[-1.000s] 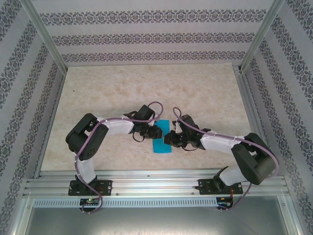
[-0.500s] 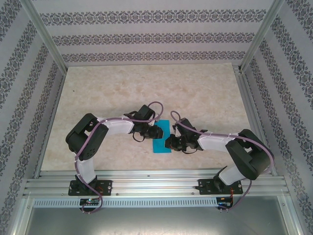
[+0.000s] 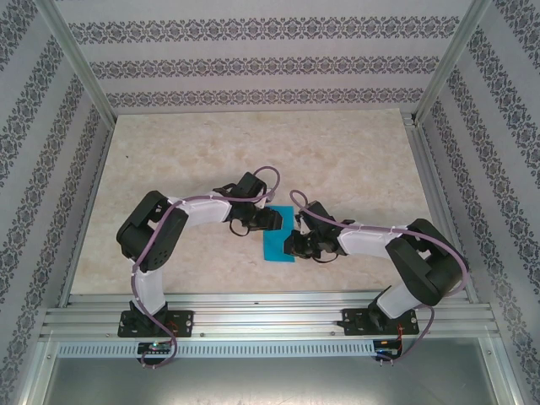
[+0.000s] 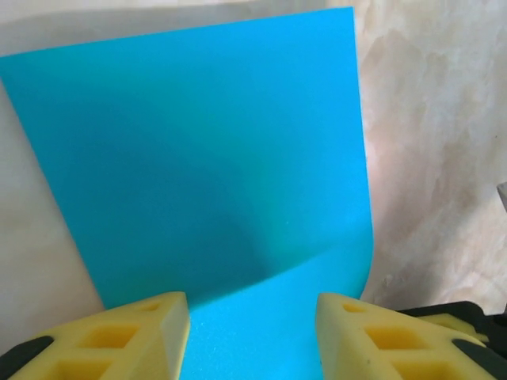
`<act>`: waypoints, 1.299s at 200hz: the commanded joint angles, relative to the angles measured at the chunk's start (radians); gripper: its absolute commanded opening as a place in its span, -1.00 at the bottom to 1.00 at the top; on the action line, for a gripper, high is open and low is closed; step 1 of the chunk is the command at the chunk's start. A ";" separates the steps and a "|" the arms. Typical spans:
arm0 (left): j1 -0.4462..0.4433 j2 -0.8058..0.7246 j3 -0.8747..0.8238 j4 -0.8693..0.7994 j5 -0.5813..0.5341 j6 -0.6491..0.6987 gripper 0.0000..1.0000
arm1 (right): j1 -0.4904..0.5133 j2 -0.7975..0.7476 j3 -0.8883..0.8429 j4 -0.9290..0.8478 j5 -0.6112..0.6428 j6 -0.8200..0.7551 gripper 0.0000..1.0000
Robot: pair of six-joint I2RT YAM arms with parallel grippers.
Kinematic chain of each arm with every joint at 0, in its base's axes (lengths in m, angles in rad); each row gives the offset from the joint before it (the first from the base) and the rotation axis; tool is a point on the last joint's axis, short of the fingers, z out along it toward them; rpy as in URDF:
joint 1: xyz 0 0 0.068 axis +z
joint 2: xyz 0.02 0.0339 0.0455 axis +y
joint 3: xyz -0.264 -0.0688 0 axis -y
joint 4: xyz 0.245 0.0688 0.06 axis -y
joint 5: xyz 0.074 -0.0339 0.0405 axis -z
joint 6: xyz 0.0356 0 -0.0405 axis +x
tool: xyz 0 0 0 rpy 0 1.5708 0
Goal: Fold a paper plane with a square sheet of paper (fold left side to right side)
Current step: First fold the square sheet of paper in half at the center of the table.
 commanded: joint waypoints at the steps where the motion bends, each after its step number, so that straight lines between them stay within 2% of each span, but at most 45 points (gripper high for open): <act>1: 0.030 0.032 0.046 -0.008 -0.056 0.029 -0.03 | 0.010 0.076 -0.047 -0.134 0.133 -0.034 -0.69; 53: 0.073 0.058 0.084 -0.011 -0.058 0.037 -0.01 | 0.011 0.076 -0.043 -0.147 0.142 -0.037 -0.70; 119: 0.110 0.001 0.052 0.022 -0.042 0.047 0.02 | 0.011 0.066 -0.042 -0.144 0.147 -0.031 -0.69; 155: 0.115 -0.151 -0.052 0.031 -0.074 0.078 -0.21 | 0.011 0.068 -0.033 -0.142 0.145 -0.029 -0.69; 182: 0.112 -0.216 -0.150 0.116 0.019 0.052 -0.37 | 0.010 0.071 -0.029 -0.145 0.148 -0.031 -0.70; 213: 0.075 -0.163 -0.182 0.274 0.142 -0.012 -0.48 | 0.012 0.071 -0.025 -0.158 0.153 -0.036 -0.70; 260: 0.041 -0.052 -0.104 0.274 0.107 -0.014 -0.51 | 0.011 0.074 -0.018 -0.169 0.156 -0.037 -0.69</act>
